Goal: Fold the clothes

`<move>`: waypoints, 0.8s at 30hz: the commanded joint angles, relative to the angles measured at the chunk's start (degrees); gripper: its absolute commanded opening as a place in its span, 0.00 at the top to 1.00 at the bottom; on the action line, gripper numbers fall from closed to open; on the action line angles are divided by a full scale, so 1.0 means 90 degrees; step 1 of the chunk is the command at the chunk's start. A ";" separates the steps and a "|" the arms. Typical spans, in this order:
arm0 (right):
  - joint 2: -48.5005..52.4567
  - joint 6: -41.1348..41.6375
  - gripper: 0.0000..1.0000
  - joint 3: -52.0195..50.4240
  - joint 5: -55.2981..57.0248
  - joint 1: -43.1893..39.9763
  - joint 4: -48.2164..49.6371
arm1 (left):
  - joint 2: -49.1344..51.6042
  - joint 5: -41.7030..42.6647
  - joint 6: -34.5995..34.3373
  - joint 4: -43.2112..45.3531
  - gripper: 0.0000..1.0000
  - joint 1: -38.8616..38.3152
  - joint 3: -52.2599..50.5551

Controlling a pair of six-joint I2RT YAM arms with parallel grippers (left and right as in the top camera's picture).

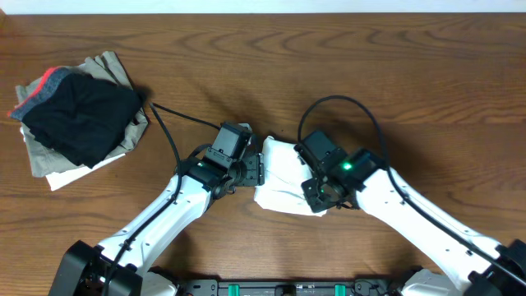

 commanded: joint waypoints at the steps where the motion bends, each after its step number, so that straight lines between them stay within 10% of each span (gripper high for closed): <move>1: 0.0032 -0.0005 0.83 0.0058 0.0461 -0.0107 0.0000 | 0.0027 0.0168 0.0083 -0.0005 0.28 0.0032 0.0005; 19: 0.0697 -0.0007 0.80 -0.0002 0.0464 -0.0109 0.0233 | -0.1426 0.0775 0.0083 0.0053 0.36 0.0032 0.0032; 24: 0.0695 0.0199 0.85 0.0000 0.1042 -0.0114 0.0721 | -0.1501 0.0950 -0.0308 0.0109 0.69 0.0032 0.0029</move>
